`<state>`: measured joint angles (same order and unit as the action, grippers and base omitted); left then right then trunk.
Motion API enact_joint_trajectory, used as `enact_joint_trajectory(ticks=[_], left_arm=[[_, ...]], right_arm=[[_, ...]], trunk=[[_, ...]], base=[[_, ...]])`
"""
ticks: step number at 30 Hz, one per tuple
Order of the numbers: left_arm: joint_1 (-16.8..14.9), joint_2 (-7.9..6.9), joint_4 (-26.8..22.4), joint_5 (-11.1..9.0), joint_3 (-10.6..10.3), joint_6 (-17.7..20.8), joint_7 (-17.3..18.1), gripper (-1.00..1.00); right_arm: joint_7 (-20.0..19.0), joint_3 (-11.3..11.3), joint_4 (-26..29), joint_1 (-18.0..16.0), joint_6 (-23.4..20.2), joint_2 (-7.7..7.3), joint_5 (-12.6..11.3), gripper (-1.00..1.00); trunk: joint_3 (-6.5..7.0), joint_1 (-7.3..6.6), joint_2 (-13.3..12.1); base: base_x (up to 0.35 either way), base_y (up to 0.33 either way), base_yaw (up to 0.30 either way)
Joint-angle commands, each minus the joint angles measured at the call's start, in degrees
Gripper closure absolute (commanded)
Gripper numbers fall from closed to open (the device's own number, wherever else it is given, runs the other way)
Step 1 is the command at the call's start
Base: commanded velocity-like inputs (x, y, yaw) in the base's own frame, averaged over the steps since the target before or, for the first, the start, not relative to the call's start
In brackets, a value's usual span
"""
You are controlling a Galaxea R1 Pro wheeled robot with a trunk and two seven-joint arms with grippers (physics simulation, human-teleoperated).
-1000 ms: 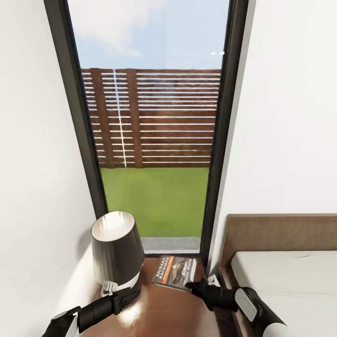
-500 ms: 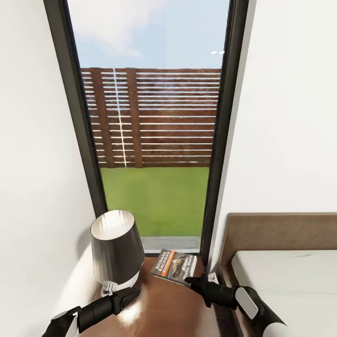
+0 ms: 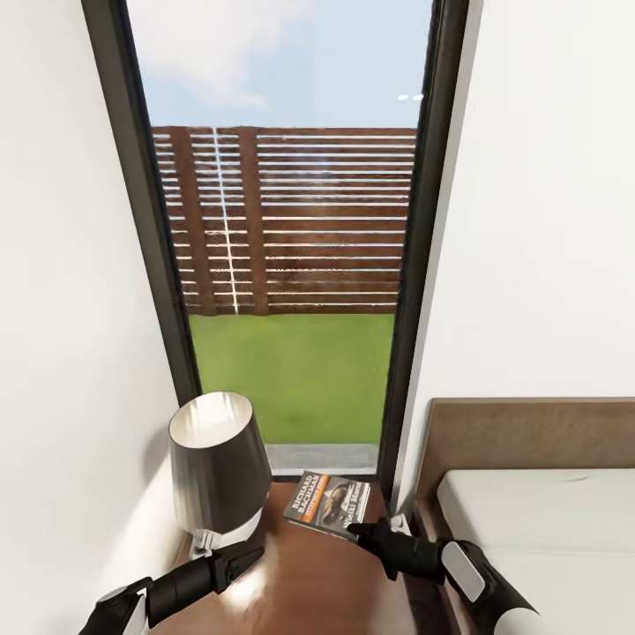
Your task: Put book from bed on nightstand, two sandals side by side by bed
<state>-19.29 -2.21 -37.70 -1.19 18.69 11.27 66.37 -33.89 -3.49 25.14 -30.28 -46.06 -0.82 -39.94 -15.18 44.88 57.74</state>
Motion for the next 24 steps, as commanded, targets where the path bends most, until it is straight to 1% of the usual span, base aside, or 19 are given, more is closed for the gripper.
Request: enact_joint_trajectory(ticks=[1, 24], left_arm=[[-0.04, 0.01, 0.00, -0.13, 0.10, 0.60, 0.25, -1.00], [-0.04, -0.07, 0.00, -0.13, 0.12, 0.75, 0.33, -1.00]], right_arm=[[-0.14, -0.28, 0.00, -0.04, -0.32, 0.03, 0.06, 1.00], [-0.07, -0.13, -0.09, -0.04, -0.25, 0.03, 0.21, 1.00]], trunk=[[-0.26, 0.23, 0.47], [-4.39, 5.28, 9.69]], base=[[0.000, 0.000, 0.000], [0.000, 0.000, 0.000]])
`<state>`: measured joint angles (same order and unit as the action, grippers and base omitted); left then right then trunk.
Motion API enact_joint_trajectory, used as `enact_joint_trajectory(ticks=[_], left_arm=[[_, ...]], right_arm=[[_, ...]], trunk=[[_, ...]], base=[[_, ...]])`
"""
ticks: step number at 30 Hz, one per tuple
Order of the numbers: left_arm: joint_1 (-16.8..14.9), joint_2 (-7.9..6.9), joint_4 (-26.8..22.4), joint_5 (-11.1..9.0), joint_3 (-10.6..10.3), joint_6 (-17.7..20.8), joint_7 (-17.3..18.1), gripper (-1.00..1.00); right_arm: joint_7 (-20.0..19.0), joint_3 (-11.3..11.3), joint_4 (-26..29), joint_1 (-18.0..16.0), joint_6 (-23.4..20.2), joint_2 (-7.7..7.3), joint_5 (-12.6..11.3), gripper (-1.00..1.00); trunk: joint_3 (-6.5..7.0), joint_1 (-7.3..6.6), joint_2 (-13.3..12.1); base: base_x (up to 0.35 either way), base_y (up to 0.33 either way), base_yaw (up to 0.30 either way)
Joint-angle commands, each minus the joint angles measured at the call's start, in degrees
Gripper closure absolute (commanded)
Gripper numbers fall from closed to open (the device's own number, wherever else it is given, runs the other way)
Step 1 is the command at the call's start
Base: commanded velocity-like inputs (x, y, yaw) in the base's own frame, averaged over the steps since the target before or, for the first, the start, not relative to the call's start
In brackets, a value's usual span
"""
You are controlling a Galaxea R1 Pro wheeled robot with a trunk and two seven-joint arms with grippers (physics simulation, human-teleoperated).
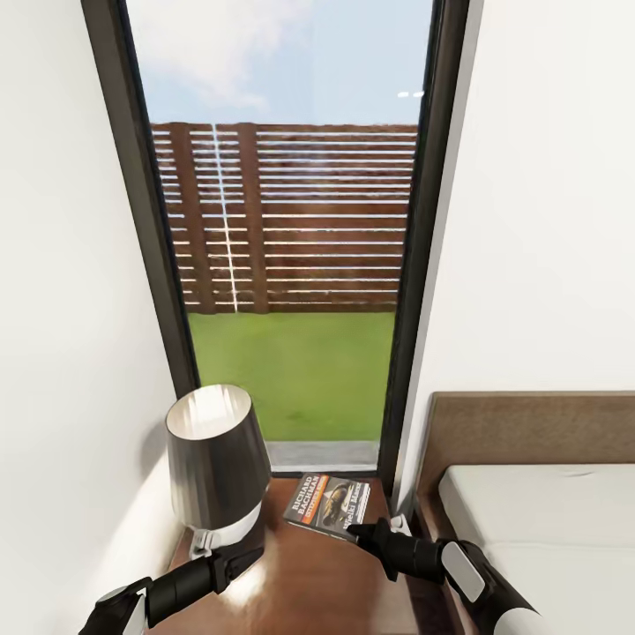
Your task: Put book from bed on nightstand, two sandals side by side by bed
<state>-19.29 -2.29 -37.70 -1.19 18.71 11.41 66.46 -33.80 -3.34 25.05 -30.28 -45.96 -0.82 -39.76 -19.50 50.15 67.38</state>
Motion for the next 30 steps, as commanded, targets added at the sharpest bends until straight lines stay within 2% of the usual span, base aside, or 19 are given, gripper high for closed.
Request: enact_joint_trajectory(ticks=[1, 30], left_arm=[[-0.04, 0.01, 0.00, -0.13, 0.10, 0.61, 0.25, -1.00], [-0.04, 0.00, 0.00, -0.14, 0.10, 0.63, 0.25, -1.00]], right_arm=[[-0.17, -0.28, 0.00, -0.04, -0.34, 0.03, 0.03, 1.00], [-0.67, -0.24, 0.36, 0.02, -0.19, 0.03, -0.31, 1.00]], trunk=[[-0.25, 0.23, 0.46], [-5.46, 6.60, 12.09]], base=[[0.000, 0.000, 0.000], [0.000, 0.000, 0.000]])
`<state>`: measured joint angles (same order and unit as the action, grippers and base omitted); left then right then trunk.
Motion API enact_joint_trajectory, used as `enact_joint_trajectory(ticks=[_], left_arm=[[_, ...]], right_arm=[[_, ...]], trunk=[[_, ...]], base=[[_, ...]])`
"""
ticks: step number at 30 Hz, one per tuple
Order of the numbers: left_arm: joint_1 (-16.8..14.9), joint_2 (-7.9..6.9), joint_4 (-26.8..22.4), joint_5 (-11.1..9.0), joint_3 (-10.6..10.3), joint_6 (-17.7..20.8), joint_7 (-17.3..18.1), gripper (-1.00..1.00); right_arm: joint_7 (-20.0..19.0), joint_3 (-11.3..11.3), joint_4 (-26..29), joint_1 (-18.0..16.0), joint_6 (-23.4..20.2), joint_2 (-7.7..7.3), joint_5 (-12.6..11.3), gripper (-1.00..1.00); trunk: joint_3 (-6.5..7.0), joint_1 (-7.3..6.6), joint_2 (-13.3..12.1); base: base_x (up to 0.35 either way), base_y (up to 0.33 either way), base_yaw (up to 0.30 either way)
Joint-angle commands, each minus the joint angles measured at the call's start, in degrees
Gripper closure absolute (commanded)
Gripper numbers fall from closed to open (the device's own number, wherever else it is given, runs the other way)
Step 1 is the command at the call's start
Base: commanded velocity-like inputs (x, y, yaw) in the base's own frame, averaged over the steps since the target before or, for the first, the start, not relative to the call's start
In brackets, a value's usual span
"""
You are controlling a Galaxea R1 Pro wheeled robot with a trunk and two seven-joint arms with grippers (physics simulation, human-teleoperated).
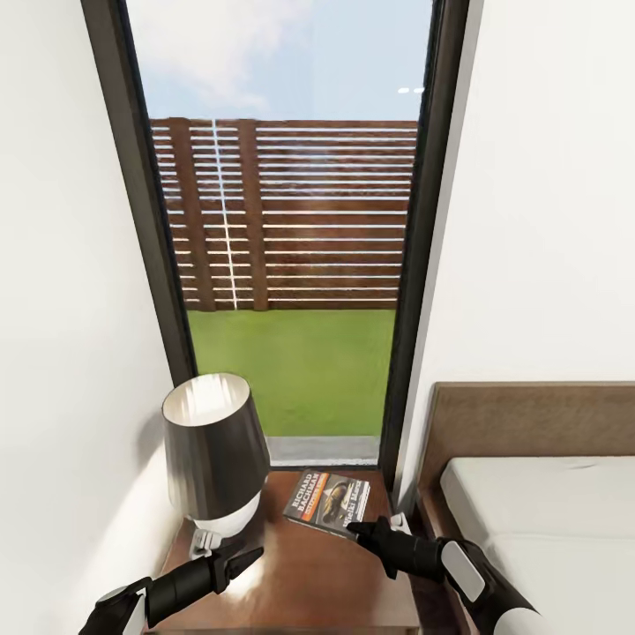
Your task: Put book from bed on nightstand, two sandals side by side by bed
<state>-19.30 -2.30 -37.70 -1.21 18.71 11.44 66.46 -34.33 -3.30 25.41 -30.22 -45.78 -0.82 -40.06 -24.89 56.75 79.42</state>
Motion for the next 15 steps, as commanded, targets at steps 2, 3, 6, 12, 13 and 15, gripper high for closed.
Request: enact_joint_trajectory(ticks=[2, 3, 6, 12, 13, 15], left_arm=[[-0.04, 0.01, 0.00, -0.12, 0.10, 0.60, 0.24, -1.00], [-0.04, 0.01, 0.00, -0.12, 0.10, 0.60, 0.24, -1.00], [-0.04, 0.01, 0.00, -0.11, 0.10, 0.60, 0.24, -1.00], [-0.04, 0.01, 0.00, -0.12, 0.10, 0.60, 0.24, -1.00], [-0.04, 0.01, 0.00, -0.12, 0.10, 0.60, 0.24, -1.00], [-0.04, 0.01, 0.00, -0.11, 0.10, 0.60, 0.24, -1.00]], right_arm=[[-0.10, -0.28, -0.04, -0.05, -0.36, 0.03, -0.01, 1.00], [-0.08, -0.29, -0.06, -0.07, -0.36, 0.03, -0.01, 1.00], [0.02, -0.27, -0.09, -0.06, -0.30, 0.03, -0.01, 1.00], [0.12, -0.30, -0.10, -0.08, -0.28, 0.03, -0.01, 1.00], [0.16, -0.30, -0.10, -0.07, -0.28, 0.03, -0.01, 1.00], [0.20, -0.27, -0.10, -0.08, -0.27, 0.04, -0.01, 1.00]], trunk=[[-0.43, 0.44, 0.85], [-0.61, 0.66, 1.25], [-1.15, 1.32, 2.46], [-2.22, 2.64, 4.86], [-2.40, 2.86, 5.27], [-2.76, 3.30, 6.07]], base=[[0.000, 0.000, 0.000], [0.000, 0.000, 0.000], [0.000, 0.000, 0.000], [0.000, 0.000, 0.000], [0.000, 0.000, 0.000], [0.000, 0.000, 0.000]])
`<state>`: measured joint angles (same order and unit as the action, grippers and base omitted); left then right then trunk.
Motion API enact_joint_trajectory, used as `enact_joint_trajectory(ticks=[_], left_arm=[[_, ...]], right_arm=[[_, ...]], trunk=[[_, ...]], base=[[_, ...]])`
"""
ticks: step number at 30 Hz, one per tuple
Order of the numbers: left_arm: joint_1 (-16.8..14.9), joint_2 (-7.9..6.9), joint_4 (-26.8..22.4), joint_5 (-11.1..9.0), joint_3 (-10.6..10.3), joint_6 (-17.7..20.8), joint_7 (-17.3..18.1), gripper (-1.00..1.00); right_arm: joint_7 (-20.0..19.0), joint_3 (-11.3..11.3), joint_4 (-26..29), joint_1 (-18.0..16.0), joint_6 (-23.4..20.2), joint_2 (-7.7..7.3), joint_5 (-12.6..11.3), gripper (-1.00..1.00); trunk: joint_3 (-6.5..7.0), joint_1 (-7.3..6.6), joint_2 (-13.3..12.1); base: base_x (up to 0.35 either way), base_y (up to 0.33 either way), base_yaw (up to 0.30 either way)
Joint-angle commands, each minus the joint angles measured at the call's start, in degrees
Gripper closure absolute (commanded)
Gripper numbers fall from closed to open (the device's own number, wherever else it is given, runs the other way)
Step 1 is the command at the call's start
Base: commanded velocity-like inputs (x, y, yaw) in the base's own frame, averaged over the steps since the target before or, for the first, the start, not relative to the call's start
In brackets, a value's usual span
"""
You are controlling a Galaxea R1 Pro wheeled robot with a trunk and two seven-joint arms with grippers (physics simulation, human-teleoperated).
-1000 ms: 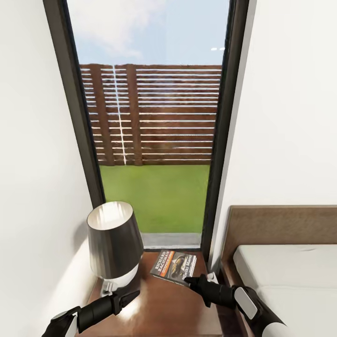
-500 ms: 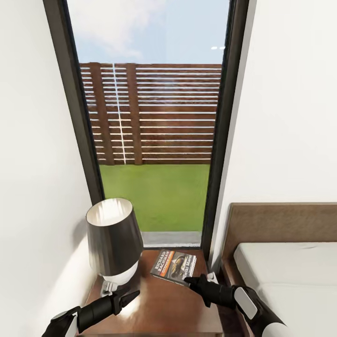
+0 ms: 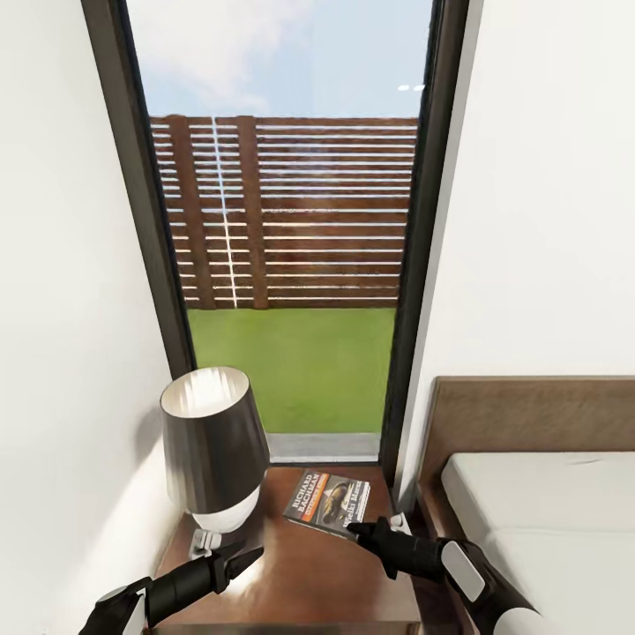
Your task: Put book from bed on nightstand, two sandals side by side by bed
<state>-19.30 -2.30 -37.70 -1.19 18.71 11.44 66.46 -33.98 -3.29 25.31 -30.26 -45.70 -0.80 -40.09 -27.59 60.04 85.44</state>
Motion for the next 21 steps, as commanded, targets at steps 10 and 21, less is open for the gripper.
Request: enact_joint_trajectory(ticks=[10, 21], left_arm=[[-0.04, 0.01, 0.00, -0.15, 0.10, 0.65, 0.24, -1.00], [-0.04, 0.01, 0.00, -0.15, 0.10, 0.66, 0.24, -1.00]], right_arm=[[-0.12, -0.19, -0.26, -0.06, -0.30, 0.10, 0.08, 1.00], [-0.04, -0.09, -0.51, -0.02, 0.25, 0.10, 0.36, 1.00]], trunk=[[-1.86, 2.20, 4.06], [-3.84, 4.62, 8.47]], base=[[0.000, 0.000, 0.000], [0.000, 0.000, 0.000]])
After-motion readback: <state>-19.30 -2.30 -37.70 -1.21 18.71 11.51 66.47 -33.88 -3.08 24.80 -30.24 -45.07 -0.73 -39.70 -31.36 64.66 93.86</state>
